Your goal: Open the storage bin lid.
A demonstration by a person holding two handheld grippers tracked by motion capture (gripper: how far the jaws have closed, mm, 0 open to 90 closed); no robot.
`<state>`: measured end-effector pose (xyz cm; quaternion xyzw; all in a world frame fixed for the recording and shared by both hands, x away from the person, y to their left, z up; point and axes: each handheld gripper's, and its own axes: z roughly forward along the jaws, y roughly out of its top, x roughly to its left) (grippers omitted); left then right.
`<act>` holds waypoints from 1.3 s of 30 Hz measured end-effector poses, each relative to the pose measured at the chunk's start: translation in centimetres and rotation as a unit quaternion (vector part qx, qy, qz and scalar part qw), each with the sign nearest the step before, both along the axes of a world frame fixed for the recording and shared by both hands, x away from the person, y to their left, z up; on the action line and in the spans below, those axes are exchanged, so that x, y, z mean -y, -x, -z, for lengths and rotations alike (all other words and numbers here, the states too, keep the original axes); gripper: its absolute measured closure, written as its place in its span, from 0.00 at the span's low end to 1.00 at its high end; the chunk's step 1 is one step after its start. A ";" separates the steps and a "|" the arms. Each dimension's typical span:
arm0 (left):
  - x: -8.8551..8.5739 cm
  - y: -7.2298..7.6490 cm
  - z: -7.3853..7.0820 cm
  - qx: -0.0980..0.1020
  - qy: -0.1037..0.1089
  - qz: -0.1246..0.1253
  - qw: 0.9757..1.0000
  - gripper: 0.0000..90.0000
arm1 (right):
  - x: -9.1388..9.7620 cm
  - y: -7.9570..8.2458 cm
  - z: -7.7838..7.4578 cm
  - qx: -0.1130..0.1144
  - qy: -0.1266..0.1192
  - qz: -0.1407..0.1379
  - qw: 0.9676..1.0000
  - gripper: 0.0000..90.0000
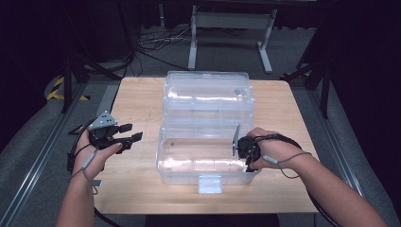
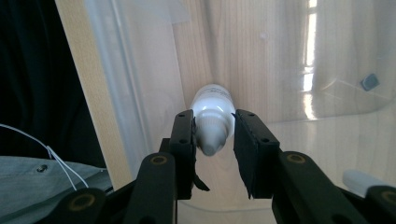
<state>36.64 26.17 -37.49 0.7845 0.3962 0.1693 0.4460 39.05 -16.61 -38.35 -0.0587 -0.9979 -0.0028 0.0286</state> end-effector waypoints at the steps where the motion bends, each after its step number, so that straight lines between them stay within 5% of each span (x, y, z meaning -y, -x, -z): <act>1: 0.0 -0.1 0.0 0.000 0.000 0.000 1.000 0.49 | 0.0 0.1 -0.2 0.001 -0.001 0.000 1.000 0.77; 18: 0.6 -0.8 0.0 0.004 0.003 0.014 1.000 0.48 | -0.4 2.3 -4.4 0.020 -0.053 -0.015 0.998 0.74; 27: 0.4 -1.1 -0.7 0.001 0.019 0.033 0.999 0.45 | -2.0 3.1 -2.1 0.005 -0.052 -0.029 0.998 0.74; 31: 0.5 -1.2 -0.9 0.018 0.009 0.042 0.999 0.43 | -2.2 2.9 -0.9 0.008 -0.044 -0.033 0.998 0.76; 39: 0.7 -1.1 -1.3 0.006 0.003 0.044 0.999 0.42 | -2.6 3.0 0.5 0.006 -0.038 -0.040 0.998 0.83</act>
